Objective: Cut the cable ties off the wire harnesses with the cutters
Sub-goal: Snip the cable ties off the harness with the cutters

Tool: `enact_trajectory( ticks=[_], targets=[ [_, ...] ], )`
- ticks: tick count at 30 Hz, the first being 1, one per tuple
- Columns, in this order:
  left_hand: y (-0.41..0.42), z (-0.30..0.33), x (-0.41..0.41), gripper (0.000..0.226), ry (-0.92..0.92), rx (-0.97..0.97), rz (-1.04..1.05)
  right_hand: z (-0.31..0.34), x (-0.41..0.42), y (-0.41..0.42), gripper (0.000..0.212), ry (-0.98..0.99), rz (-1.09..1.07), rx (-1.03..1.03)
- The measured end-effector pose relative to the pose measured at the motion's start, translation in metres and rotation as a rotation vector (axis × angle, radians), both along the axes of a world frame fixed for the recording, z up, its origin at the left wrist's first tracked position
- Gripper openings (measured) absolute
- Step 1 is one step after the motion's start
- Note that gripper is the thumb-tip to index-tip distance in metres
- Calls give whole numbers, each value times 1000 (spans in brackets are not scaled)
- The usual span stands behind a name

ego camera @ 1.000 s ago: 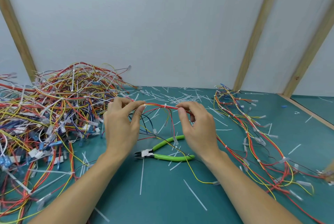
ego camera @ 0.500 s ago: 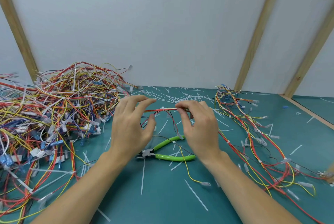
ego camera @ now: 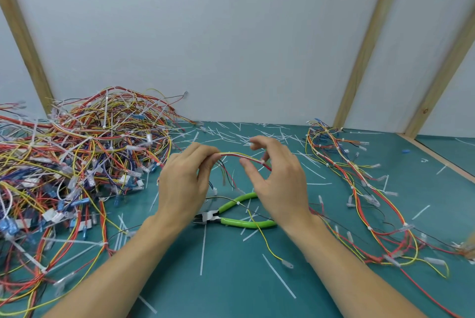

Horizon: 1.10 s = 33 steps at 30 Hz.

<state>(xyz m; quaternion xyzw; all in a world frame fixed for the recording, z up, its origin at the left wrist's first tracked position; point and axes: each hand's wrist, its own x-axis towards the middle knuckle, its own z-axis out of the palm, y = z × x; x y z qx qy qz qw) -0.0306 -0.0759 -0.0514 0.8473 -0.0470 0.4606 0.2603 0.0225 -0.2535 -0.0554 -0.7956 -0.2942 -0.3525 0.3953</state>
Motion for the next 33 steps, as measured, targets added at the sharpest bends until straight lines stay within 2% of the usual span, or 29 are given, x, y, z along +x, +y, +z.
enact_trajectory(
  ticks=[2, 4, 7, 10, 13, 15, 18, 21, 27, 30, 31, 33],
  targets=[
    [5, 1, 2, 10, -42, -92, 25, -2, 5, -5, 30, 68, -40, 1],
    [11, 1, 4, 9, -77, -184, 55, -4, 11, -11, 19, 139, -92, -13],
    [17, 0, 7, 10, -78, -281, 92, -9, 17, -14, 37, 221, -102, -29],
    [21, -3, 9, 8, -27, -266, 164, -7, 13, -10, 41, 203, 5, 11],
    [20, -3, 7, 8, 27, -234, 237, -3, 8, -7, 29, 175, 54, 46],
    [19, -3, 6, 17, 13, -154, 251, -2, 6, -6, 23, 174, 53, 43],
    [12, 1, 4, 33, -40, 32, 165, -1, 5, -5, 22, 146, 47, 21],
    [0, 3, 1, 27, -55, 90, 1, 0, 4, -5, 22, 81, 49, -11],
    [2, 2, 3, 23, -24, 31, -86, 2, 1, -2, 17, -14, 72, -74],
    [3, 2, 5, 16, -36, -24, -90, 0, 2, -2, 12, 28, 111, -73],
    [3, 1, 5, 16, -43, -62, -85, -1, 3, -3, 12, 58, 104, -81],
    [5, 2, 5, 14, -66, -157, -77, -5, 7, -6, 27, 125, 53, -84]
  ],
)
